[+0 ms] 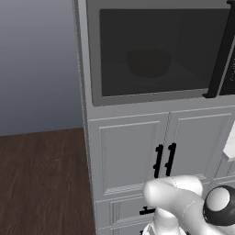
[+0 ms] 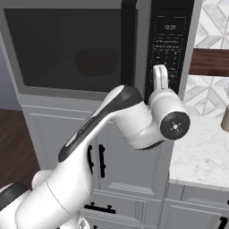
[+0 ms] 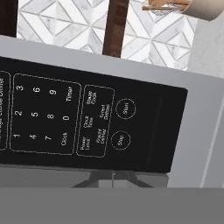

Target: Open the microwave, place the bowl with waffle inside the microwave, then close the microwave door and turn it on.

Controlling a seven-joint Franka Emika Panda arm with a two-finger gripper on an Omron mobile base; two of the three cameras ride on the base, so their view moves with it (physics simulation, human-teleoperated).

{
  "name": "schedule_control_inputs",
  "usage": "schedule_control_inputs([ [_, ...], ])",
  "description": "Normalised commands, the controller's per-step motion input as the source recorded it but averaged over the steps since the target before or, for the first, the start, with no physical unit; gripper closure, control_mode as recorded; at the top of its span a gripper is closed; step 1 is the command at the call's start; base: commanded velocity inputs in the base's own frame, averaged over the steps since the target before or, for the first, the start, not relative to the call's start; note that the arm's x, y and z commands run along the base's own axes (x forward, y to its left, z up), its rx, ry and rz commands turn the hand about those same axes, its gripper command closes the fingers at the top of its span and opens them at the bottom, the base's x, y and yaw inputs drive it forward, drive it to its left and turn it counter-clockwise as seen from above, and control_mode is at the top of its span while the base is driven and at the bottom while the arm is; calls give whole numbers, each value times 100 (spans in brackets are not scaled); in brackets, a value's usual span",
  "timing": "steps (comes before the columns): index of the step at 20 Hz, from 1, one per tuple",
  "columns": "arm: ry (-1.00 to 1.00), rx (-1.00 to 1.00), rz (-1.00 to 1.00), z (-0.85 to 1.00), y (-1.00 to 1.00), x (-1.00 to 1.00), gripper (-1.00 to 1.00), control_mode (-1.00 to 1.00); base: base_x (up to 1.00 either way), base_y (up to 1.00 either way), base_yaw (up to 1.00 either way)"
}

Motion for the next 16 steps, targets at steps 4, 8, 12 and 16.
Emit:
schedule_control_inputs([
  [4, 0, 7, -4, -11, -29, 28, 100, -100, 0, 0, 0],
  [8, -3, 6, 0, -20, -1, 39, 100, -100, 0, 0, 0],
  [12, -2, 8, 0, -9, -11, 40, 100, -100, 0, 0, 0],
  [16, -2, 10, -1, -5, -23, 48, 100, -100, 0, 0, 0],
])
